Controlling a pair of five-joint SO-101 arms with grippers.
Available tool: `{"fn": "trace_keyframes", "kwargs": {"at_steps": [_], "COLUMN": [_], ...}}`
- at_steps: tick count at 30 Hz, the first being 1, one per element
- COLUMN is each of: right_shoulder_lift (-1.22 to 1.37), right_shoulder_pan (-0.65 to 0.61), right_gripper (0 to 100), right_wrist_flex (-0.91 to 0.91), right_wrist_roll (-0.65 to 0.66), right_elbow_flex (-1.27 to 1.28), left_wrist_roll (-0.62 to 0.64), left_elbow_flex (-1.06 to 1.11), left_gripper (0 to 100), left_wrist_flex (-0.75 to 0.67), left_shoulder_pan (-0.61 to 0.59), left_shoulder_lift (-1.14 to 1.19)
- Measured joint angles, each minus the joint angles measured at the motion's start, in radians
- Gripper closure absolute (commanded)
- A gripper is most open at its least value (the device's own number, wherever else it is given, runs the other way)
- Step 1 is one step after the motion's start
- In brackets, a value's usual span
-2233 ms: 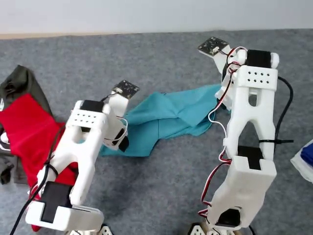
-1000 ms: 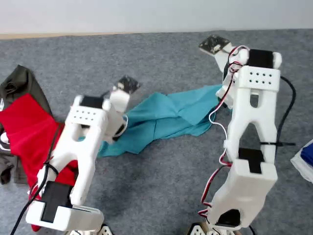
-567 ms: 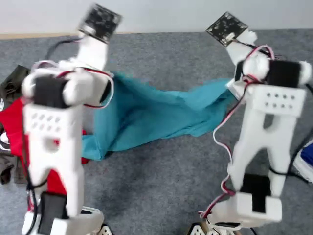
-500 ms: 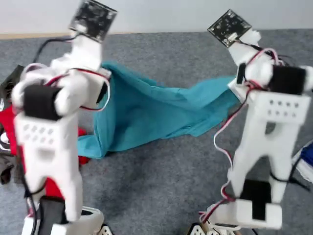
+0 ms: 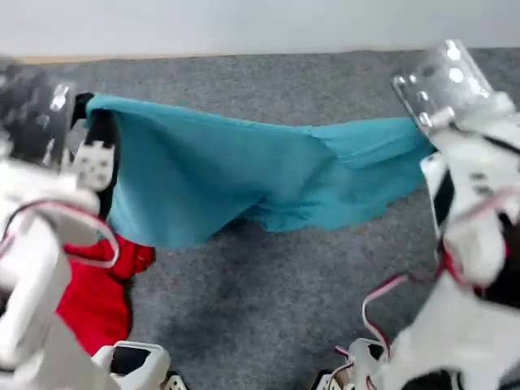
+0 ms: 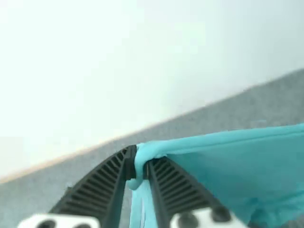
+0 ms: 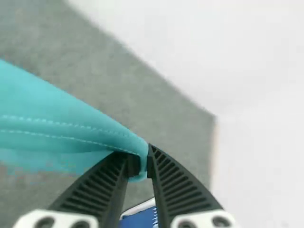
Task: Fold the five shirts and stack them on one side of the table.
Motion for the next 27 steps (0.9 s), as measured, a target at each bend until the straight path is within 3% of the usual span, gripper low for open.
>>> {"fn": "trace_keyframes", "kwargs": {"at_steps": [15,27], "right_shoulder_lift": [-0.265,-0.416], "right_shoulder_pan": [0.112,0.132], "right_gripper": [98.7,98.7], "right_wrist_flex": [-0.364,-0.362], "right_wrist_roll": [0.0,0.0], "right_elbow_flex": [-0.002,-0.002], "left_wrist_roll": [0.0,0.002], "left_elbow_flex": [0.0,-0.009], "left_gripper": [100,100], "left_wrist_flex": [-0.011,-0.008], "left_shoulder_pan": [0.0,0.0], "left_shoulder_lift": [-0.081,-0.267]}}
